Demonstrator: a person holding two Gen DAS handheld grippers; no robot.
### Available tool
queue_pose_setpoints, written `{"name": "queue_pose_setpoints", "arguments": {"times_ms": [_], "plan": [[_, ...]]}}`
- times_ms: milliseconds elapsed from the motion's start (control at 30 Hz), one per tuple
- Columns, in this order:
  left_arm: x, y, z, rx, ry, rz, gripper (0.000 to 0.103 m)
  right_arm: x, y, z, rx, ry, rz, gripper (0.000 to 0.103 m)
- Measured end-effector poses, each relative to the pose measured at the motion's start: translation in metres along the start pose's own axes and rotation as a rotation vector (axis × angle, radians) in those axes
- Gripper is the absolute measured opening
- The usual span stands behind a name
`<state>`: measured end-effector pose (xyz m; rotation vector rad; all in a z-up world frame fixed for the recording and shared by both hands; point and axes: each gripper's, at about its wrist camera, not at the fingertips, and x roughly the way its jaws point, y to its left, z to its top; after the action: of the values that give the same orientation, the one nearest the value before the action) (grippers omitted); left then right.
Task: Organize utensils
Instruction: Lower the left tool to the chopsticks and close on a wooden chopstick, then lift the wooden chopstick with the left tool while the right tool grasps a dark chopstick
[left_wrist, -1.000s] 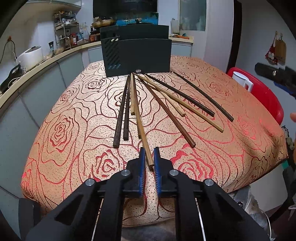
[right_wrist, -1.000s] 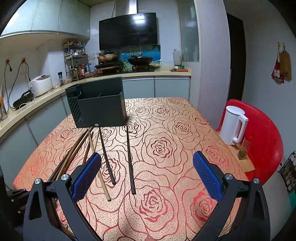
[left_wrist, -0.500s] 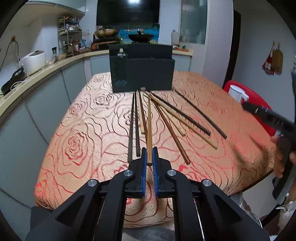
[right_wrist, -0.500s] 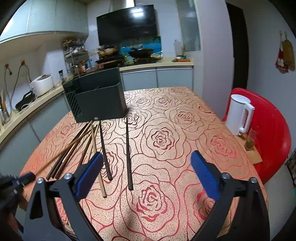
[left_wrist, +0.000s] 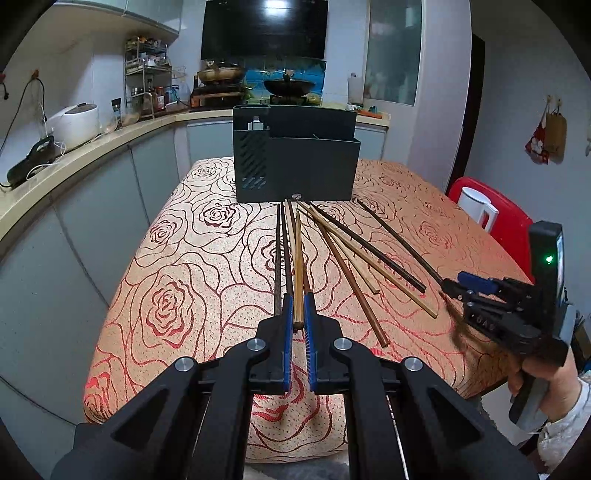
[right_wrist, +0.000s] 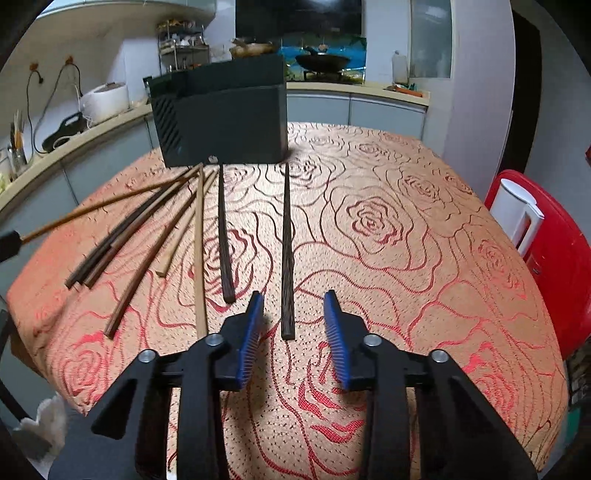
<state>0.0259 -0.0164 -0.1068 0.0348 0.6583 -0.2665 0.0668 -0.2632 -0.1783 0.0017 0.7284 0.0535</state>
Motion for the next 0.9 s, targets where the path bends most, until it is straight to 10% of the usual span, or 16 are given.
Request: {"name": "queue_pose_setpoints", "arguments": {"times_ms": [400,900], "plan": [[0.003,0.001,-0.002,0.006,-0.005,0.008,0.006,0.009,0.01,-0.003,-0.033,-0.023,-0.012,0.008],[-0.017,0.014,0.021,-0.01,-0.123,0.015,0.006,-0.053,-0.008,0.031,0.055,-0.156,0.063,0.008]]}}
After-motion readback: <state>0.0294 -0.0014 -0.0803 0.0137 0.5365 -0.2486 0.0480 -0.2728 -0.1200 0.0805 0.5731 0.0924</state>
